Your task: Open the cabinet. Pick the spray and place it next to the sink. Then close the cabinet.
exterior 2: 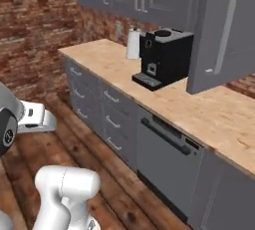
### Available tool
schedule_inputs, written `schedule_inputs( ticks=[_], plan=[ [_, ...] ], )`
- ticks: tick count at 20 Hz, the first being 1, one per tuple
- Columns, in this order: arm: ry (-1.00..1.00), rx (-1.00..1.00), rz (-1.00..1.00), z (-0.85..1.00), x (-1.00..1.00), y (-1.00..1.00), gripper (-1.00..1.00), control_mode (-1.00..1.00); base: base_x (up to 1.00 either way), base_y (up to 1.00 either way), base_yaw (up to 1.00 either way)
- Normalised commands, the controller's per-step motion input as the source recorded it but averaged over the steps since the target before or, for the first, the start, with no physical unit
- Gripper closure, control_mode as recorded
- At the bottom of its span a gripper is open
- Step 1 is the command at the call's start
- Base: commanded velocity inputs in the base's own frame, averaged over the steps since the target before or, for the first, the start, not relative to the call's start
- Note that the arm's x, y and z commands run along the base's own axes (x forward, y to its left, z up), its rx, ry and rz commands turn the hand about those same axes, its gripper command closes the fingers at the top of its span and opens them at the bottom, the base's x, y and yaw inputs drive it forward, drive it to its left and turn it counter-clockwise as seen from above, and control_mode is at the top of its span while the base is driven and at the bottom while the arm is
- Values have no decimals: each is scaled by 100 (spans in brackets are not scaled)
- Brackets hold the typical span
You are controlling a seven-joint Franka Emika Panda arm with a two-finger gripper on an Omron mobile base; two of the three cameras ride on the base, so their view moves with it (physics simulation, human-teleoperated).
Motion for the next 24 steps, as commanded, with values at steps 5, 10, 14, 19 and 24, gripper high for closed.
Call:
schedule_inputs(
  ticks=[5,10,14,19,24],
  plan=[
    [0,0,0,0,0,0,-100,100,100,25,-71],
    [0,0,0,0,0,0,-100,100,100,5,-73],
    [0,0,0,0,0,0,-100,100,62,-5,-55],
    [0,0,0,0,0,0,-100,100,0,0,-1],
    [0,0,0,0,0,0,-100,100,49,0,-9]
  ],
)
